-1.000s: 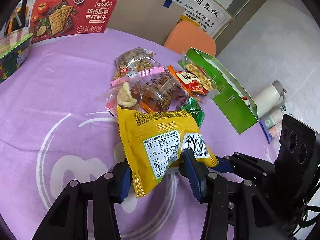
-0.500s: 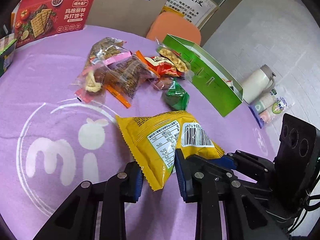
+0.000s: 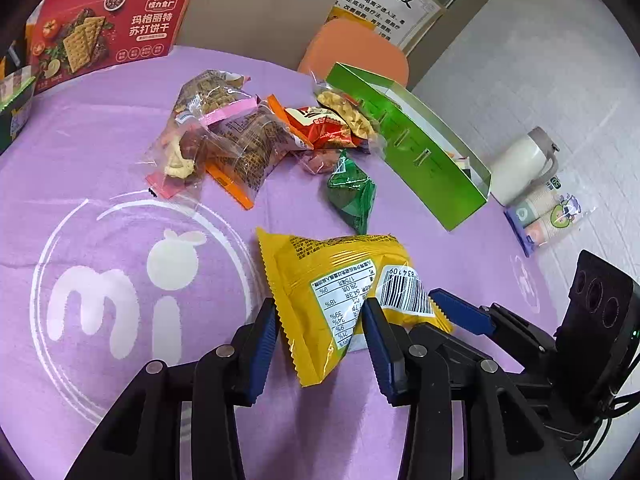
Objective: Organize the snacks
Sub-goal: 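Grasp the yellow barcode bag with the right tool while the left tool pinches it too, then carry the yellow bag into the green box and open both tools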
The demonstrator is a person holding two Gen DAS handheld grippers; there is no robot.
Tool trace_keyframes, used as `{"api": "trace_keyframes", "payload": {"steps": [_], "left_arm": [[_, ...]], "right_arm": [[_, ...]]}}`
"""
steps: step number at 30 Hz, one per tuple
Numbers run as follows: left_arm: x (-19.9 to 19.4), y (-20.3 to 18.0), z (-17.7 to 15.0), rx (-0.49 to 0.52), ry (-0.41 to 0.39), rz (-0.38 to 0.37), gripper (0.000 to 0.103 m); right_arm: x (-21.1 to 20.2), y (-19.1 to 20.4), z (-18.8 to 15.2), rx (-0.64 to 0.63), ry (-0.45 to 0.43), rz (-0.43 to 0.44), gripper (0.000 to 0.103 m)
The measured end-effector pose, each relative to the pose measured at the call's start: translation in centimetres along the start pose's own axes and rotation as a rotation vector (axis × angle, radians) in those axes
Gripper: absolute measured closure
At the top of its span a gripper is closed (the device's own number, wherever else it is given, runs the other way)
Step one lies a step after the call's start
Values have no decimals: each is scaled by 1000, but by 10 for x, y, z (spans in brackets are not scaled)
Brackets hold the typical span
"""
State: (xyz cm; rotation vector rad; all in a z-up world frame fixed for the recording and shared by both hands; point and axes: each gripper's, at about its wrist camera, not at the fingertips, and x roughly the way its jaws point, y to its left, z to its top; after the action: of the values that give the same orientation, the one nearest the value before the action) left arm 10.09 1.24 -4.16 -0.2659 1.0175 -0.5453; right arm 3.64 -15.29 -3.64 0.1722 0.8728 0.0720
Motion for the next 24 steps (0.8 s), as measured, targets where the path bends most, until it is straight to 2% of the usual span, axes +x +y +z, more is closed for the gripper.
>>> {"api": "trace_keyframes", "payload": {"steps": [3, 4, 5, 7, 9, 13, 17, 24], "left_arm": [[3, -4, 2, 16, 7, 8, 60], [5, -5, 2, 22, 10, 9, 60], [8, -7, 2, 29, 16, 8, 60], [12, -11, 0, 40, 30, 12, 62], [14, -14, -1, 51, 35, 5, 75], [10, -24, -1, 66, 26, 7, 80], [-1, -42, 6, 107, -9, -1, 81], [-9, -88, 42, 218, -62, -34, 81]], "right_arm": [[2, 3, 2, 4, 0, 12, 52], [4, 4, 2, 4, 3, 12, 58], [6, 5, 2, 0, 10, 9, 78], [9, 5, 1, -9, 20, -20, 83], [7, 3, -1, -5, 24, -22, 89], [-4, 3, 1, -10, -2, -34, 90], [-26, 2, 10, -18, -64, -53, 90], [-60, -25, 37, 22, -176, -95, 90]]}}
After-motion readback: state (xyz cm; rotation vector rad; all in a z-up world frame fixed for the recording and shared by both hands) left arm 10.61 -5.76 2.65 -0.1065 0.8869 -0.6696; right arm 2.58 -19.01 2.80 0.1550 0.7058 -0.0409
